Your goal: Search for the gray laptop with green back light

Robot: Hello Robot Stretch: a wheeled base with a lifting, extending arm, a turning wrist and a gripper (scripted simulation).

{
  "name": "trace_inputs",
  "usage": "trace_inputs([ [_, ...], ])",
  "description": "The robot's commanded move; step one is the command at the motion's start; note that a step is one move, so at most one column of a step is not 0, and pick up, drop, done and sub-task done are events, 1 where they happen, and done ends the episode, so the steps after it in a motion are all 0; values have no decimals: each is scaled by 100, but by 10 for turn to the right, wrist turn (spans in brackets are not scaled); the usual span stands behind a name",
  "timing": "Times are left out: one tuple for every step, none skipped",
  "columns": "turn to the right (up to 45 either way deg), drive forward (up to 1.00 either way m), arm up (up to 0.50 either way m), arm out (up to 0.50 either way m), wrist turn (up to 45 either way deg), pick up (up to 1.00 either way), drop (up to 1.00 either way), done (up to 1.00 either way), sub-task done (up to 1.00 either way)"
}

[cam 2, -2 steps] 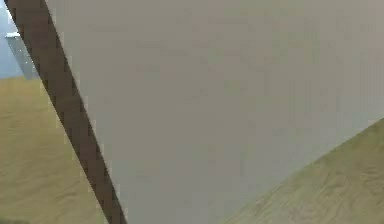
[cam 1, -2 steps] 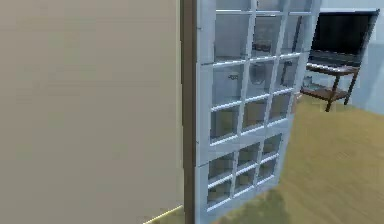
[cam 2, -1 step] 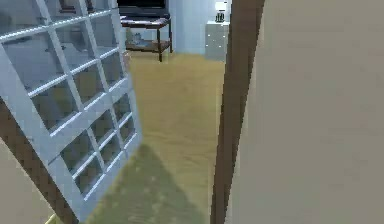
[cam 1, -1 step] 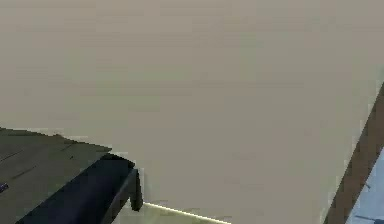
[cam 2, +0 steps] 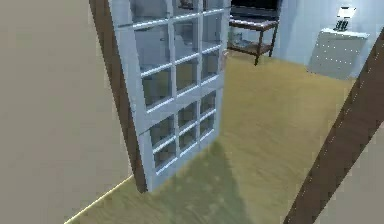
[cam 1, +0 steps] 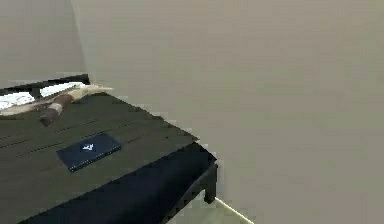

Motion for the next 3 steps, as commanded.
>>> trace_inputs([
  [0, 20, 0, 0, 0, 0, 0, 0, 0],
  [450, 0, 0, 0, 0, 0, 0, 0, 0],
  [450, 0, 0, 0, 0, 0, 0, 0, 0],
])
